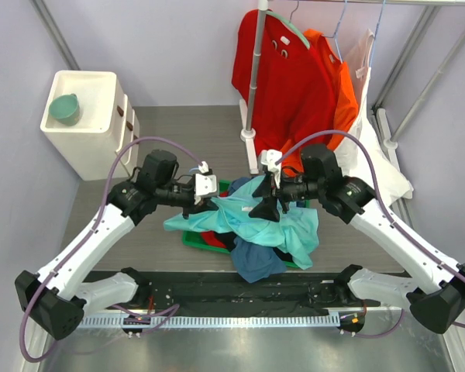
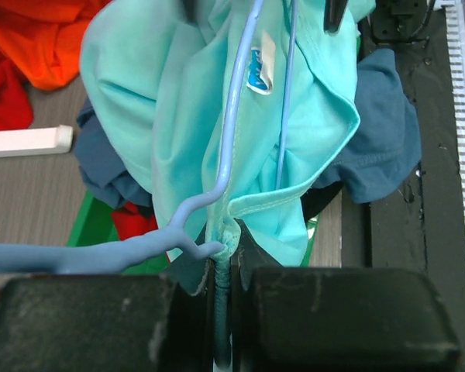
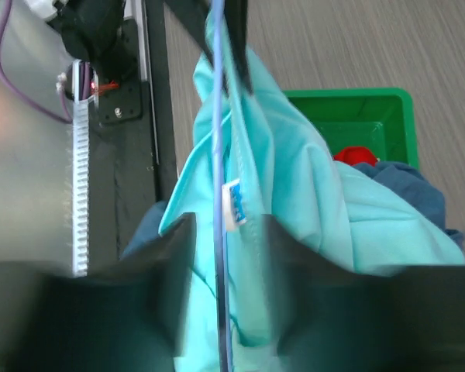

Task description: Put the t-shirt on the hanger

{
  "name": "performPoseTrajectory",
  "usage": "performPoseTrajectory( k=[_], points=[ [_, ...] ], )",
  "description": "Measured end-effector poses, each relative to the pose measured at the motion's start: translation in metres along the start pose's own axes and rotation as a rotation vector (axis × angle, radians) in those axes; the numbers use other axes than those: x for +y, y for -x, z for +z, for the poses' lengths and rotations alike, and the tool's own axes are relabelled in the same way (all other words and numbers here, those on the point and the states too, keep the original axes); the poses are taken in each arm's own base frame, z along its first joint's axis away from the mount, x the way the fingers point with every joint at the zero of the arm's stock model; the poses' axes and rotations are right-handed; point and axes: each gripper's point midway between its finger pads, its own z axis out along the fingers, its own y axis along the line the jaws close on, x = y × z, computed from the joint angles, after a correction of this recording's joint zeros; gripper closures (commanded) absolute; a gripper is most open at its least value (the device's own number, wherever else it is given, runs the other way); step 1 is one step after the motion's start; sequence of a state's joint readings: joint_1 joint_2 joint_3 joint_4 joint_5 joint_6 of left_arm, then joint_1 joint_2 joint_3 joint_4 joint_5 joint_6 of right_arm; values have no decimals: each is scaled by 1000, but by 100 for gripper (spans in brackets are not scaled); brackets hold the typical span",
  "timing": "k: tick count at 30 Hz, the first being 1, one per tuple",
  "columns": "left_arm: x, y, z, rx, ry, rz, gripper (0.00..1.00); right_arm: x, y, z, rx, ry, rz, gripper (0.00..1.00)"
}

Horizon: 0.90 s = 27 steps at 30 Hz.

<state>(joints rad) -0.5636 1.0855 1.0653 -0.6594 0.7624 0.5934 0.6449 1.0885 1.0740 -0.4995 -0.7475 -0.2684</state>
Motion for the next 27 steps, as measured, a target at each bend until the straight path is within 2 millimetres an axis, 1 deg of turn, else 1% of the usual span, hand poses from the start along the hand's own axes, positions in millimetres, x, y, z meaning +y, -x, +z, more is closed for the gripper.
performPoseTrajectory(
  k=[1, 4, 7, 8, 9, 11, 13, 15, 16, 18, 19, 21, 24, 27],
  points=[
    [-1, -1, 0, 0, -1, -2, 100, -1, 2, -1, 2, -12, 6, 1],
    [-11, -10, 0, 6, -9, 4, 100, -10, 21, -10, -2, -95, 31, 0],
    [-19, -13, -5, 2, -9, 33, 100, -18, 43, -26, -27, -198, 81, 0],
    [-20, -12, -7, -2, -8, 51, 100, -19, 47, -32, -36, -233, 100, 2],
    [-21, -11, -8, -6, -8, 68, 100, -21, 49, -38, -39, -261, 116, 9],
    [-21, -9, -10, -11, -6, 103, 100, -25, 52, -50, -42, -326, 145, 15],
    [-22, -8, -11, -13, -11, 135, 100, -28, 53, -56, -31, -367, 174, 19],
    [-24, -8, -9, -11, -22, 161, 100, -32, 50, -56, 0, -382, 209, 19],
    [-25, -9, -9, -8, -25, 170, 100, -34, 45, -53, 21, -383, 228, 19],
    [-28, -8, -7, -4, -36, 190, 100, -38, 29, -48, 80, -389, 269, 19],
    [-29, -8, -6, -2, -40, 197, 100, -39, 16, -46, 125, -394, 295, 19],
    [-30, -8, -5, 0, -43, 204, 100, -39, -2, -44, 189, -398, 326, 19],
    [-30, -9, -5, 4, -41, 207, 100, -33, -21, -43, 272, -384, 337, 19],
    [-30, -9, -5, 8, -39, 209, 100, -22, -29, -43, 334, -340, 304, 19]
  ],
)
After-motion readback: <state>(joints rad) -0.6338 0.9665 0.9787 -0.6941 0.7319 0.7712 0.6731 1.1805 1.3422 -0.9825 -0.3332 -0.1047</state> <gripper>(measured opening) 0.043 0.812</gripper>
